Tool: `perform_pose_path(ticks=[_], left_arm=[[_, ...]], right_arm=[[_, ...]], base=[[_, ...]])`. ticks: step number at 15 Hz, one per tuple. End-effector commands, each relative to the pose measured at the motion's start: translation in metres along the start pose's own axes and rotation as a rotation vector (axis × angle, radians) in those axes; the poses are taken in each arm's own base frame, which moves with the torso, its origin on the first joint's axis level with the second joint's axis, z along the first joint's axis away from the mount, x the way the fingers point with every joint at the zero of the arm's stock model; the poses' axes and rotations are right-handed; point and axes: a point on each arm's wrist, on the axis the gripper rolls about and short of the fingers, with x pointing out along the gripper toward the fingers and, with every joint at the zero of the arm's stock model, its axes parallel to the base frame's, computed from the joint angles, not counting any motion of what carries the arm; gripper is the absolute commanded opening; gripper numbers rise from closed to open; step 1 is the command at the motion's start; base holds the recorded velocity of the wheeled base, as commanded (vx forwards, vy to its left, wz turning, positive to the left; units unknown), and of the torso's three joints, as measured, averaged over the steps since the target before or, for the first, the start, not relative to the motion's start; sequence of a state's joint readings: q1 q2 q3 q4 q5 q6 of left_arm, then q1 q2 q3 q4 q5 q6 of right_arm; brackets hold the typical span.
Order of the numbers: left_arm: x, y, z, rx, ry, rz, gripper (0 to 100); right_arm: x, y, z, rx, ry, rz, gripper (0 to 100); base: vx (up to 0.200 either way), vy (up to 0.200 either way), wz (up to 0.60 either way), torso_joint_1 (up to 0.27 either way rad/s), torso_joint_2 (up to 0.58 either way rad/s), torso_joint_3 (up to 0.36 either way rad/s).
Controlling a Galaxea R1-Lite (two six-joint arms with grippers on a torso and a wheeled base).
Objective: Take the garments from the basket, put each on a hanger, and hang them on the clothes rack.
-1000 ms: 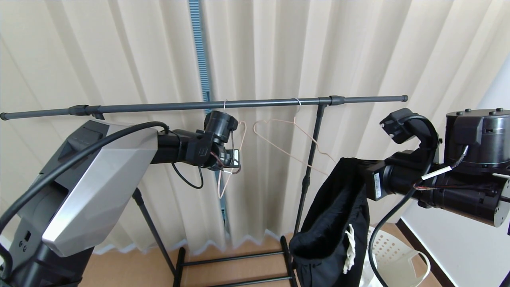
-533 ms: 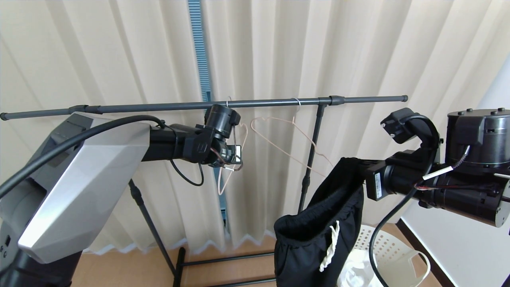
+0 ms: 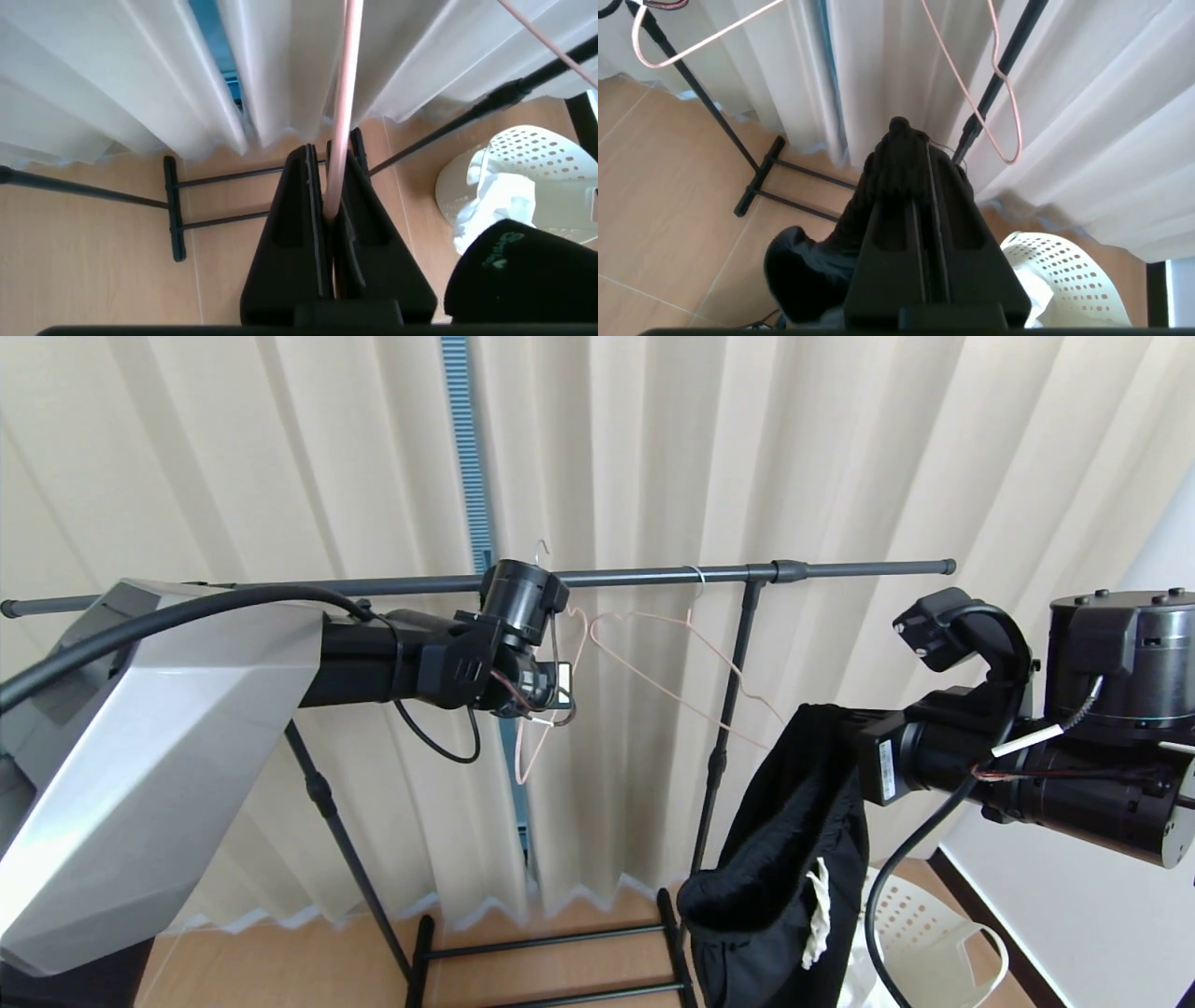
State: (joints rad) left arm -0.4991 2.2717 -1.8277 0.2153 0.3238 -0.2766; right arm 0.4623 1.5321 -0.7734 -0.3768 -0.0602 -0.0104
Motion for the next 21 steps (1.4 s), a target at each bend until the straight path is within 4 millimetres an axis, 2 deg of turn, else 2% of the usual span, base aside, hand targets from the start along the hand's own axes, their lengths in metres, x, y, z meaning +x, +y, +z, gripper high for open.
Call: perform_pose_path(ticks=[1,8,12,14,17,21], left_arm=[[-0.010,-0.002,0.002,0.001,-0.007,-0.009,0],[-0.045,-0.001,-0.006,0.006,0.004,-0.028,0],[-0.073,0.007,-0.015,0.005,-0.018,-0.047,0],[-0.091,0.012,-0.027,0.012,-0.023,-0.061,0],[-0.129,0.019,-0.053,0.040,-0.039,-0.106,0],[-0.162,0.035,-0.088,0.110,-0.067,-0.150,0]], right_arm=[[0.000,0.000,0.000,-0.001,-0.002,0.001,0],[0.000,0.000,-0.001,-0.001,0.003,0.000,0],[0.000,0.001,-0.002,-0.002,0.006,0.003,0],[-0.001,0.005,-0.002,-0.007,0.006,0.015,0],[0.000,0.009,-0.003,-0.014,0.008,0.017,0],[0.002,0.010,-0.003,-0.017,0.011,-0.014,0]], base=[[0.000,0.000,0.00,0.000,0.00,0.000],[0.000,0.000,0.00,0.000,0.00,0.000],[0.000,0.000,0.00,0.000,0.00,0.000],[0.000,0.000,0.00,0.000,0.00,0.000],[0.000,0.000,0.00,0.000,0.00,0.000],[0.000,0.000,0.00,0.000,0.00,0.000]])
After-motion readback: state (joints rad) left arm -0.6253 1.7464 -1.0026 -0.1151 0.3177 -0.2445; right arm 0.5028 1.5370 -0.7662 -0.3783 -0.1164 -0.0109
